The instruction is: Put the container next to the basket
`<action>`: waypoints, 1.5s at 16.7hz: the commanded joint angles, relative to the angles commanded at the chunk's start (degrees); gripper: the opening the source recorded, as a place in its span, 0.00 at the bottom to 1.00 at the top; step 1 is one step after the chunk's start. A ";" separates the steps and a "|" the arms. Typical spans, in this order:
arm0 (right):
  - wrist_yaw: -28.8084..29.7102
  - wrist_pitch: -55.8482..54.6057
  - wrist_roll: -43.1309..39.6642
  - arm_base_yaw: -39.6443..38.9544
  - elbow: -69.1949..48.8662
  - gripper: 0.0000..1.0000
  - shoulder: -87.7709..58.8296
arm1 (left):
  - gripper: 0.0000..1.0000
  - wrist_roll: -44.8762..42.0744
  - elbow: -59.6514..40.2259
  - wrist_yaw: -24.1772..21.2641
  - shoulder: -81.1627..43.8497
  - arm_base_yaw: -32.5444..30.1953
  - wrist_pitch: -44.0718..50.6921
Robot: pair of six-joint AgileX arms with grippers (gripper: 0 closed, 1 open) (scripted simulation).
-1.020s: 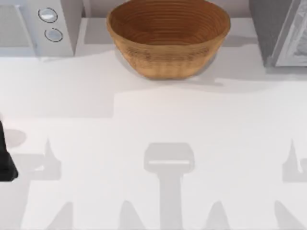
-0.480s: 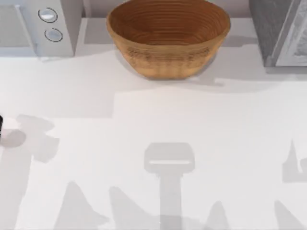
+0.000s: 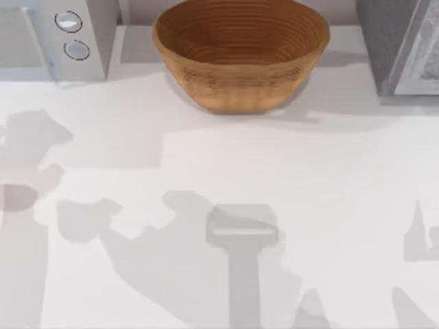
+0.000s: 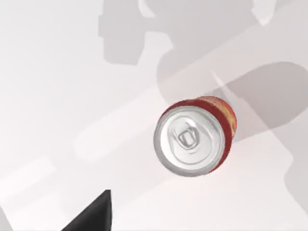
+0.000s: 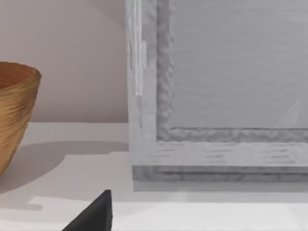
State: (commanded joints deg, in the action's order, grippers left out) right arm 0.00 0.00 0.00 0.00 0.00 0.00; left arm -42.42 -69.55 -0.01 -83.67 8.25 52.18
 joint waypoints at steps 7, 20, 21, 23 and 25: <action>0.00 0.00 0.00 0.00 0.00 1.00 0.00 | 1.00 -13.35 -20.64 0.00 -25.29 2.62 15.91; 0.00 0.00 0.00 0.00 0.00 1.00 0.00 | 1.00 -15.31 -18.65 -0.09 -30.24 2.94 11.86; 0.00 0.00 0.00 0.00 0.00 1.00 0.00 | 1.00 -15.37 -17.17 -0.10 -30.71 2.99 9.60; 0.00 0.00 0.00 0.00 0.00 1.00 0.00 | 1.00 -15.47 -14.54 -0.10 -31.52 3.08 6.39; 0.00 0.00 0.00 0.00 0.00 1.00 0.00 | 1.00 -15.49 -13.76 -0.11 -31.76 3.11 5.58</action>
State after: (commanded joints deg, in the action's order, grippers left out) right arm 0.00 0.00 0.00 0.00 0.00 0.00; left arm -57.91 -83.31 -0.12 -115.43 11.36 57.77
